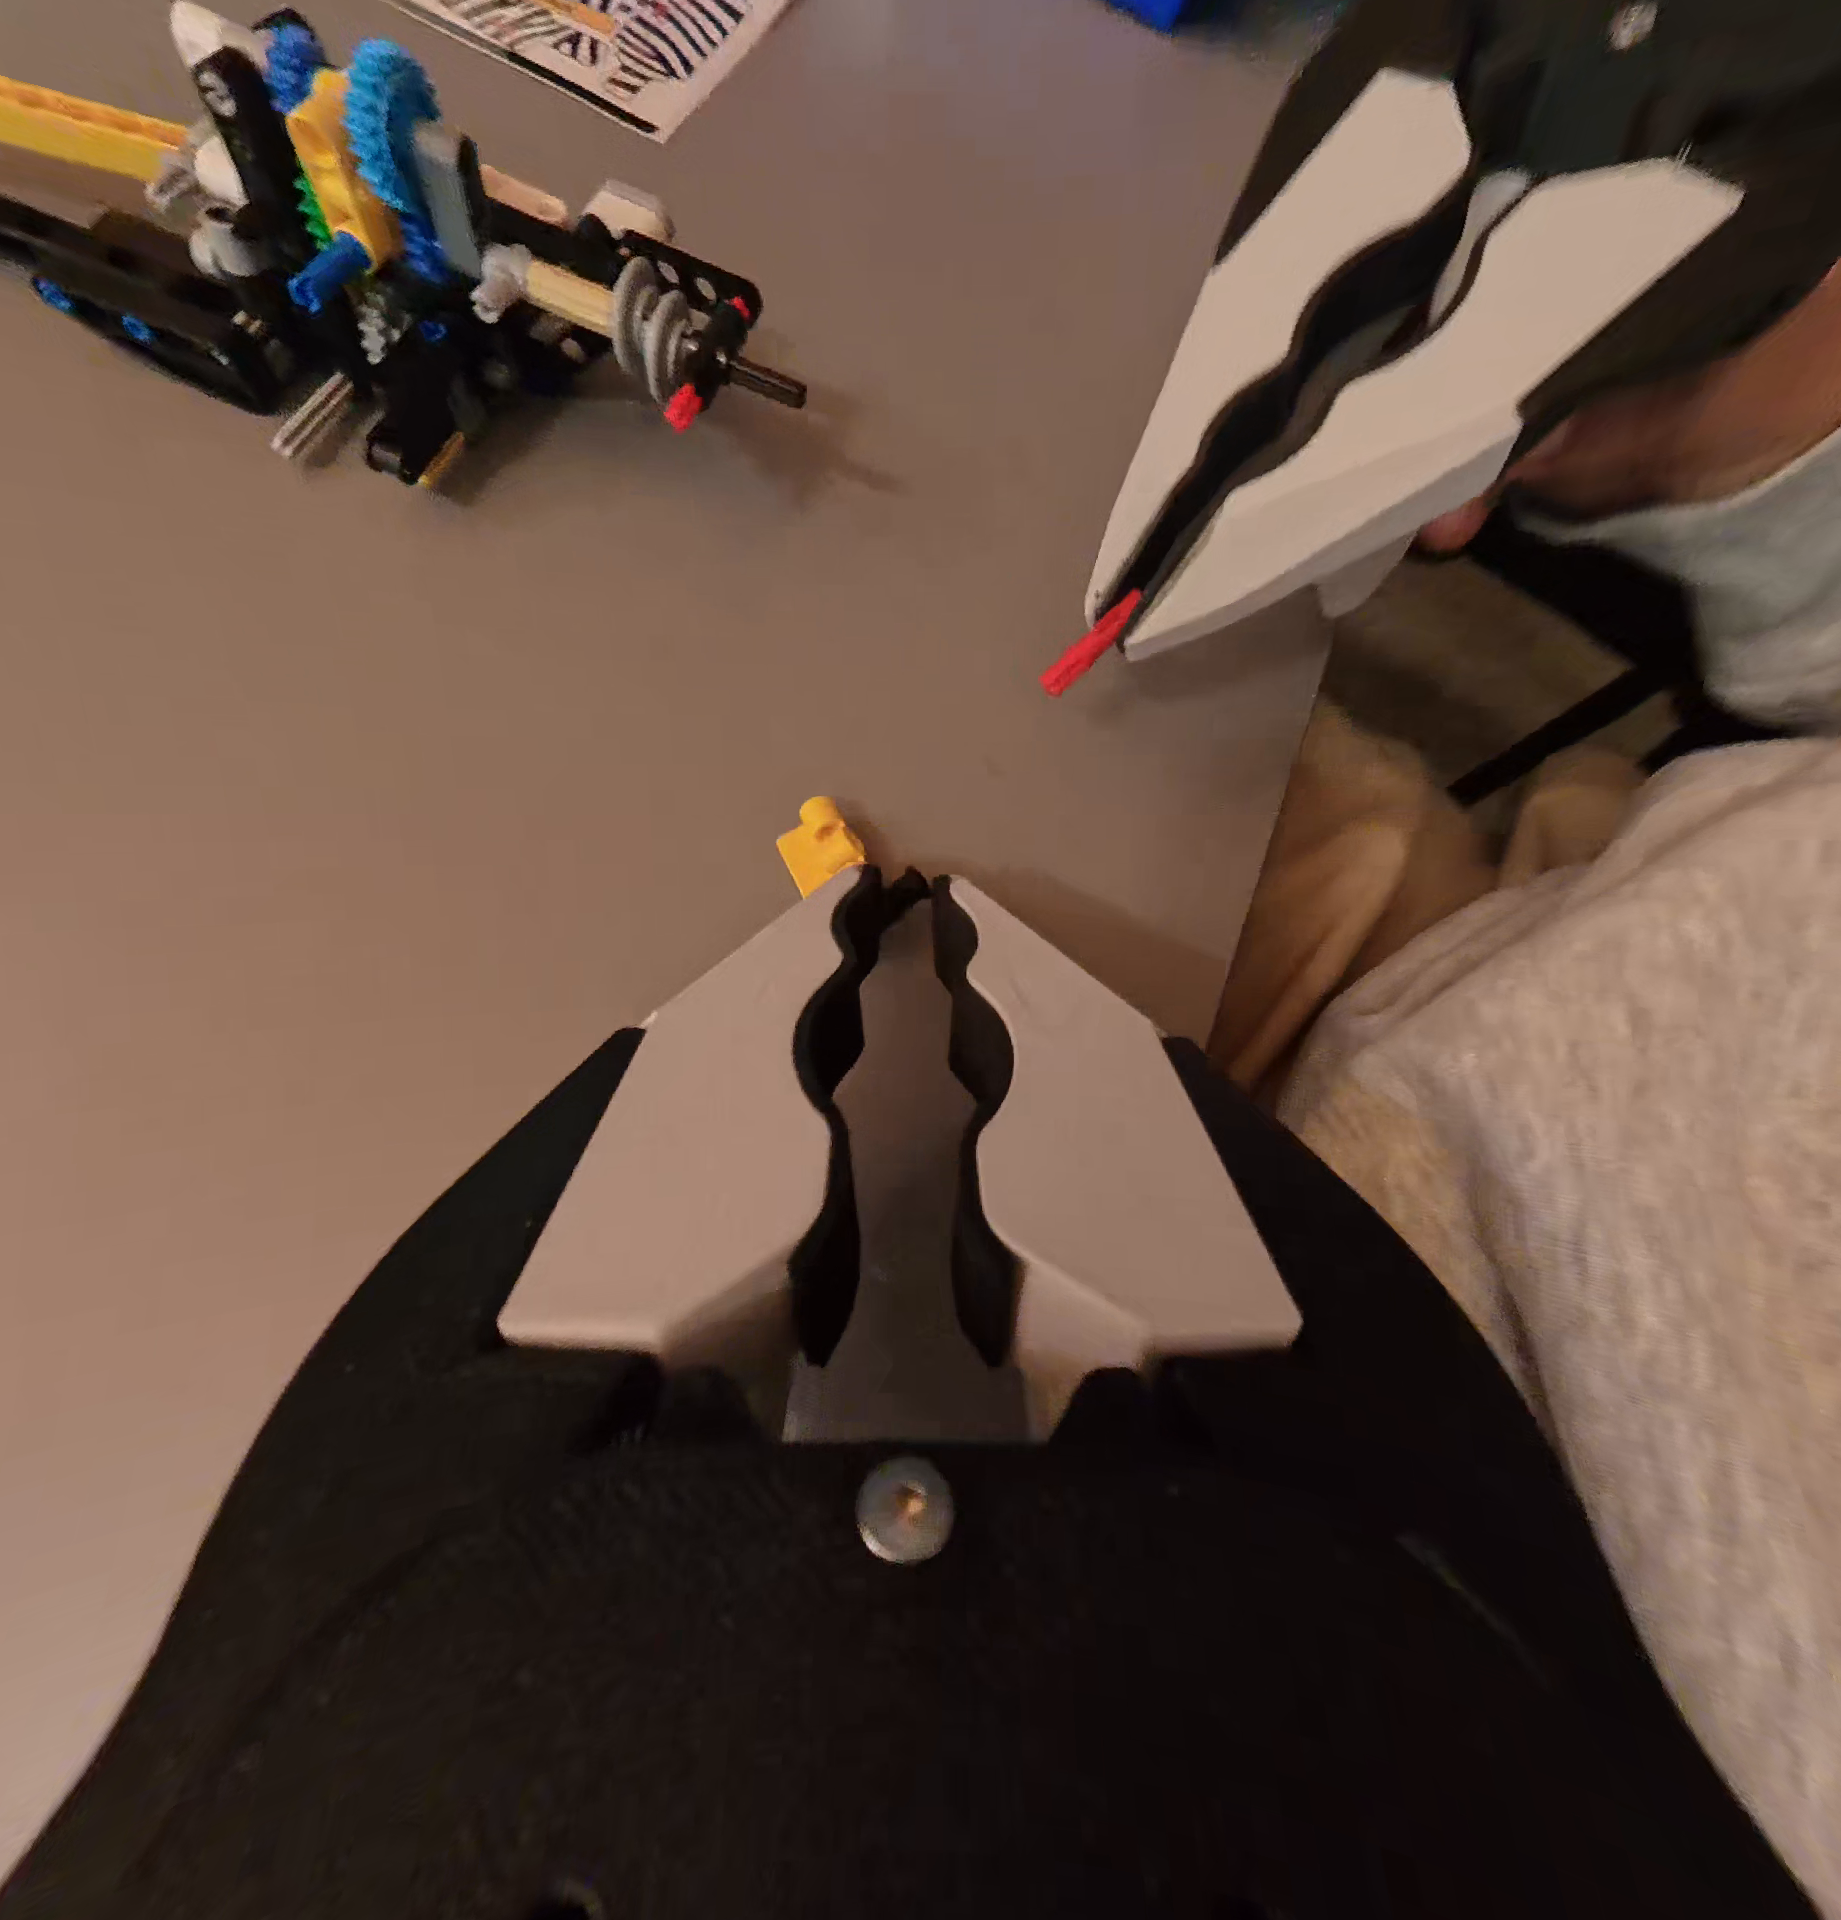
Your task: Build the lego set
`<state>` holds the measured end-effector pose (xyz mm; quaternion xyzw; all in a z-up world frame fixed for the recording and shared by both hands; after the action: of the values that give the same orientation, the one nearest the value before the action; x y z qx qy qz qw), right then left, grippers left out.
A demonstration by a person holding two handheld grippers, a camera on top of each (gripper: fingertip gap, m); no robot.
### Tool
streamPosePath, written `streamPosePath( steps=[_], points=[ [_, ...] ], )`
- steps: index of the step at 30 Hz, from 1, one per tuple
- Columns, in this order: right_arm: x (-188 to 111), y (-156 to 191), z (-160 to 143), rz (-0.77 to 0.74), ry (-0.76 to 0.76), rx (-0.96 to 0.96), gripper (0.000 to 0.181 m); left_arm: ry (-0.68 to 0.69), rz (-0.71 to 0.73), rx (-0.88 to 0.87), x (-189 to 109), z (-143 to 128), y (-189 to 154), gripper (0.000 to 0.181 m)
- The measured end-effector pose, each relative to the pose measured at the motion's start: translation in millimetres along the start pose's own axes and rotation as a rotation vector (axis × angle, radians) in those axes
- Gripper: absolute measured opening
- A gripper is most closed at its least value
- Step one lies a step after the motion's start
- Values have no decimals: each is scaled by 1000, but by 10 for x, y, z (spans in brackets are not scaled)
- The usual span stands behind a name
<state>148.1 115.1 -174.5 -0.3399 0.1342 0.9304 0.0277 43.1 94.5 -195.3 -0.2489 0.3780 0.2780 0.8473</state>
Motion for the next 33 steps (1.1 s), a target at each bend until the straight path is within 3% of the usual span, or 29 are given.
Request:
streamPosePath(
  steps=[1,9,25,33],
  points=[
    [4,6,4,4,-2,0,3,-12,-24,-26,-22,0,6,8],
    [58,63,19,20,3,-9,3,-96,-182,-110,-109,41,-53,4],
    [228,149,-25,96,64,59,3,-68,-244,-85,-27,4,-184,3],
    [240,158,-29,105,69,70,3,-120,-356,-176,-52,37,-179,3]
  ],
)
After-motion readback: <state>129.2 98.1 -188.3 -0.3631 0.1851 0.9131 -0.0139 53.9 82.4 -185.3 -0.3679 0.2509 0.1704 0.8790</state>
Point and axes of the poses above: each gripper's, where its closed fingertips meet, x out along the fingers, z out of its top, y = z × x across the jaws, the point moved 4 cm from there along -x, back along the fingers, and after that the axes turned 15 degrees about y, right-handed, at the moved point
